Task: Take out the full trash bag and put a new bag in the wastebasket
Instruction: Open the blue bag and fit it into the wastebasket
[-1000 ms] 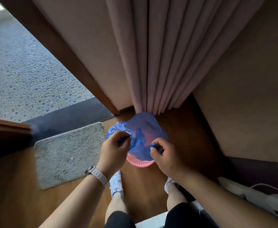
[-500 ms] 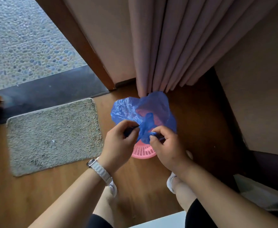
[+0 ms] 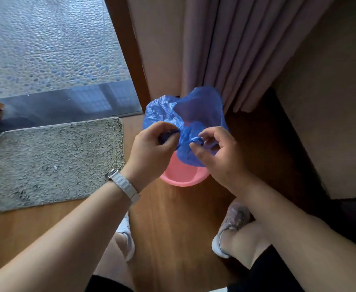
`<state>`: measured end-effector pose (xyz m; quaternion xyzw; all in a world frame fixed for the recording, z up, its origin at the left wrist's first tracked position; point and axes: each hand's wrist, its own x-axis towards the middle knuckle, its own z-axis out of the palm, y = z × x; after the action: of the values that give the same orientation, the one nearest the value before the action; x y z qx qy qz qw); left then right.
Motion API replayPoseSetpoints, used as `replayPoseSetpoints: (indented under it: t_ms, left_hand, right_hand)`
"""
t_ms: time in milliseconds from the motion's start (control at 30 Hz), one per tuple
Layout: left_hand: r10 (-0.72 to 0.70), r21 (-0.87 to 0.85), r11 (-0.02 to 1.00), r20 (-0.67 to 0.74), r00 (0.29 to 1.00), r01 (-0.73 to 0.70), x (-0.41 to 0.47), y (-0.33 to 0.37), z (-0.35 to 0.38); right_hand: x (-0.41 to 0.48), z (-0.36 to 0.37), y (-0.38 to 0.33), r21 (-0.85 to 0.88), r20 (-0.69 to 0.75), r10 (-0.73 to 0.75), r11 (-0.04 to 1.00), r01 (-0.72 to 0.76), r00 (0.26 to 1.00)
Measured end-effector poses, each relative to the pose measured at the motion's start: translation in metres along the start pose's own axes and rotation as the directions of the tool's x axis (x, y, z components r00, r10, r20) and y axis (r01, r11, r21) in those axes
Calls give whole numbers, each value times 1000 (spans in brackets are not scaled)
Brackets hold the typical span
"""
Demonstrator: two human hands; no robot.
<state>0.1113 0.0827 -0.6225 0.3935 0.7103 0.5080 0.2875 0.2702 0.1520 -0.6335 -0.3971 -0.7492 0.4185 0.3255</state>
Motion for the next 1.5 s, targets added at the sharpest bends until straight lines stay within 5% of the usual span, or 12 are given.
replayPoseSetpoints:
  t_ms: [167,300,467,633,833,1033,1300,1500]
  left_hand:
    - [-48,-28,998,17,999,49,-29,14,1]
    - [63,33,997,110,992,-67,-23,13,3]
    - [256,137,960,-84,963,-244,24,-21,-22]
    - [-24,438,898,122,992,-32,69,-88,-28]
    - [-303,631,776,355,884,12,76,-150,4]
    - [-300,682,730,387,872,-52,86,-178,36]
    - [-429,690,723,485,762,-32,79,-203,68]
    - [-482,703,711,519,706,-32,85,-218,81]
  right_hand:
    - [-21,-16,8,-115,-26,-54,992,50,998]
    - [-9,-15,18,-208,-36,-13,978,5,999]
    - [23,-14,49,-226,10,70,972,-66,997]
    - [48,-4,99,-297,218,311,924,-241,925]
    - [72,10,133,-171,285,443,896,-410,850]
    - [77,11,158,-294,327,425,894,-337,844]
    - [65,35,181,-475,481,423,862,-177,768]
    - [76,66,198,-595,446,562,768,-238,697]
